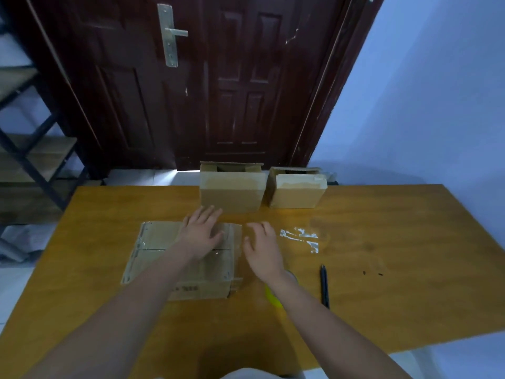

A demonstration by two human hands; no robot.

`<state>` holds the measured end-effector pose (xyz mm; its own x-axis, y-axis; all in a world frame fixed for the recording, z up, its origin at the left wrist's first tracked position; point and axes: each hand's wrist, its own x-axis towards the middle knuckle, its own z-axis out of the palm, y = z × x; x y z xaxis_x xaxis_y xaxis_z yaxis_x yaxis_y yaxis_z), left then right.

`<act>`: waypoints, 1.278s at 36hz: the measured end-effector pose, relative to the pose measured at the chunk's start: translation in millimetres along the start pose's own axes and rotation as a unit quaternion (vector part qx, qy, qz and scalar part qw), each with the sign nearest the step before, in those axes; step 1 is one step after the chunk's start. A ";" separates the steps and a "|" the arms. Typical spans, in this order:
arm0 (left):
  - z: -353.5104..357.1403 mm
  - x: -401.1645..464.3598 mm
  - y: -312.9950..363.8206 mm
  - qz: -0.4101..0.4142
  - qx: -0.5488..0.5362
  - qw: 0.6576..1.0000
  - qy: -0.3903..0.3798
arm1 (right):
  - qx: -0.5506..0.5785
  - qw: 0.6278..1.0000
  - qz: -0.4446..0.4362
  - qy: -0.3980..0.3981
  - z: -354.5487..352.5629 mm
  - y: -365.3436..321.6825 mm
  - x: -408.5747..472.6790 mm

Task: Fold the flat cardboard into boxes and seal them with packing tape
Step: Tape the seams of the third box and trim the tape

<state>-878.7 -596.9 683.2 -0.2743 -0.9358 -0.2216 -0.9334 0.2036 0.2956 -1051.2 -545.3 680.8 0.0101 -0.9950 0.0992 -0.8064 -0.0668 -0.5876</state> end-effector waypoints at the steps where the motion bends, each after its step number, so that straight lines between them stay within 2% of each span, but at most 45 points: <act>1: 2.6 -0.8 -1.3 -0.006 0.001 1.000 -0.016 | 0.015 1.000 -0.011 -0.007 1.2 -7.2 0.6; 3: 8.2 -3.5 -3.5 -0.024 0.018 0.999 -0.036 | 0.036 0.999 -0.020 -0.036 5.3 -17.5 -0.4; 7: 15.3 -11.3 -0.2 -0.055 0.064 0.996 -0.029 | 0.023 0.995 0.004 -0.094 16.9 -23.3 -7.3; 15: 23.7 -26.9 11.8 -0.107 0.069 0.992 0.002 | 0.063 0.985 0.076 -0.144 22.0 -23.7 -12.0; 22: 28.7 -28.7 9.6 -0.108 0.058 0.992 0.017 | 0.093 0.973 0.117 -0.178 24.8 -27.3 -11.7; 29: 32.4 -27.0 5.8 -0.097 0.058 0.993 0.031 | 0.136 0.949 0.141 -0.245 7.8 -10.6 13.9; 34: 35.1 -27.9 4.9 -0.091 0.051 0.994 0.044 | 0.058 0.963 0.115 -0.237 0.0 2.7 41.1; 38: 36.1 -28.9 5.0 -0.089 0.053 0.994 0.047 | -0.019 0.974 0.045 -0.221 5.8 3.1 57.2; 46: 41.1 -29.2 2.6 -0.089 0.059 0.992 0.074 | -0.098 0.962 -0.060 -0.247 19.9 1.4 78.6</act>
<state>-882.6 -557.2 652.2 -0.0743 -0.9901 -0.1188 -0.9869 0.0559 0.1513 -1039.7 -625.1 671.8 0.3508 -0.8980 -0.2657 -0.8775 -0.2161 -0.4280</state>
